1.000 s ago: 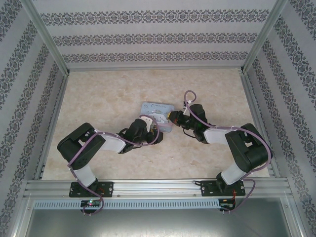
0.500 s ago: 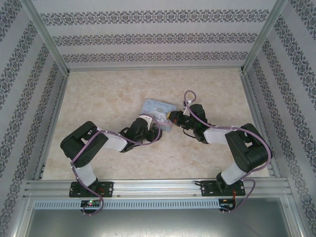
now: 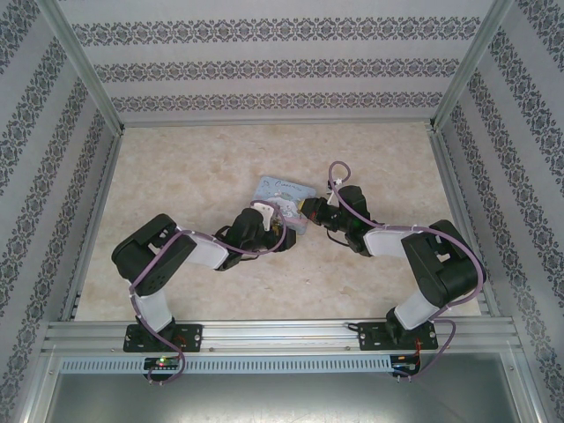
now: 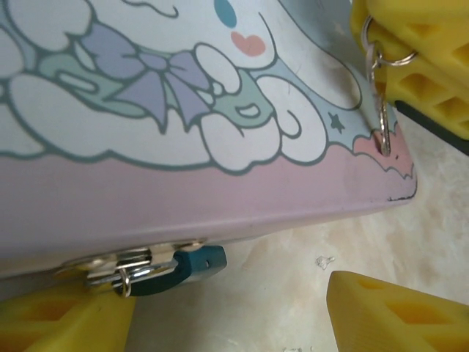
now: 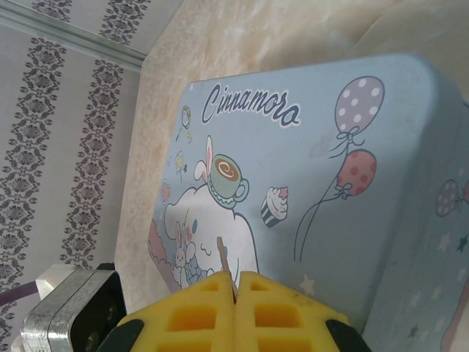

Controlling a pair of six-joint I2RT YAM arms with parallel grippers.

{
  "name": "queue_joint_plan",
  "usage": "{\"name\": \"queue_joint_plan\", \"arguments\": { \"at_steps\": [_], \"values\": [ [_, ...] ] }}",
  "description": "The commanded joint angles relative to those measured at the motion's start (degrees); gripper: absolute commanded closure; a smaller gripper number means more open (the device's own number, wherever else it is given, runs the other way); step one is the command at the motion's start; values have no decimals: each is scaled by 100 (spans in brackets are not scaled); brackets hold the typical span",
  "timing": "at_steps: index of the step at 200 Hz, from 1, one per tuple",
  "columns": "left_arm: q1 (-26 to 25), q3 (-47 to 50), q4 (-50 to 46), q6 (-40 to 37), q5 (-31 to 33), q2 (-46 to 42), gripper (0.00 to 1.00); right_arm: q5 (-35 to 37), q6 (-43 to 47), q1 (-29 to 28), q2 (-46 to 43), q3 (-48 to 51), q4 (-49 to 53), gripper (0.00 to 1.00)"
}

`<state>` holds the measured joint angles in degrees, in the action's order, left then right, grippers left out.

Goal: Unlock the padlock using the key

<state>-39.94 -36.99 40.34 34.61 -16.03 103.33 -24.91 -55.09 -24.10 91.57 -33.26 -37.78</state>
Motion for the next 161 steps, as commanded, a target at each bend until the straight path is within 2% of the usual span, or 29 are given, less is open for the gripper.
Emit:
{"name": "queue_joint_plan", "arguments": {
  "at_steps": [1, 109, 161],
  "values": [
    [2, 18, 665, 534, -333, 284, 30, -14, 72, 50, 151, 12, 161, 100],
    [39, 483, 2559, 2355, 322, 1281, 37, -21, 51, 54, 108, 47, 113, 100],
    [39, 659, 2812, 2774, 691, 1377, 31, -35, 50, 59, 118, 30, 87, 100]
  ]
}}
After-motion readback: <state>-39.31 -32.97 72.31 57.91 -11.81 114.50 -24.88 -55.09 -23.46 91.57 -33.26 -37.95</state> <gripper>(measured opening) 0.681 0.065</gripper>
